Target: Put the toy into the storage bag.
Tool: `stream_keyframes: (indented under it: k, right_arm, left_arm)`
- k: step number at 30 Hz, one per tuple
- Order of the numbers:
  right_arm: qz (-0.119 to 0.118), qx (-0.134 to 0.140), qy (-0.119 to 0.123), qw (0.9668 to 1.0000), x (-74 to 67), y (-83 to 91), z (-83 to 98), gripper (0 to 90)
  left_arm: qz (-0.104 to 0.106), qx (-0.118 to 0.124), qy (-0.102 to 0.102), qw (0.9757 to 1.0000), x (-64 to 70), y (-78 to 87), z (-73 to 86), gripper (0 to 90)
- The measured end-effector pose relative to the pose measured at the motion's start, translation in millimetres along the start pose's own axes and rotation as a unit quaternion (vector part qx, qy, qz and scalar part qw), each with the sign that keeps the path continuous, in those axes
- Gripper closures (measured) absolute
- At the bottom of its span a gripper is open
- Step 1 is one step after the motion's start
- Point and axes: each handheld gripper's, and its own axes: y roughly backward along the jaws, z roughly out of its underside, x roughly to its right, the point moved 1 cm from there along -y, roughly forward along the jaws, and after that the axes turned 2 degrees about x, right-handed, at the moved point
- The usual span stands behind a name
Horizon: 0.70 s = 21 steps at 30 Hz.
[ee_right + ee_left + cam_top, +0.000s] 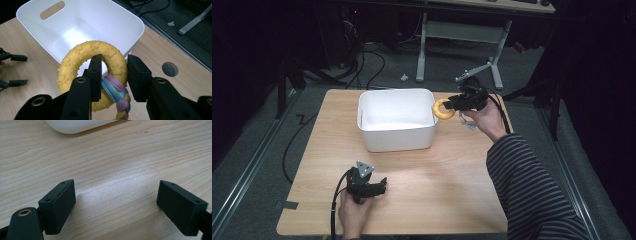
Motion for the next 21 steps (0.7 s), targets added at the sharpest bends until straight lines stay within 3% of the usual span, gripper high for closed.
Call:
stream_keyframes:
  k: [21]
  right_arm:
    - [-0.010,-0.019,0.016,0.9996,-8.8,-27.3,-18.6,66.6]
  left_arm:
    - [-0.001,0.000,-0.001,1.0000,-0.1,0.1,0.1,16.1]
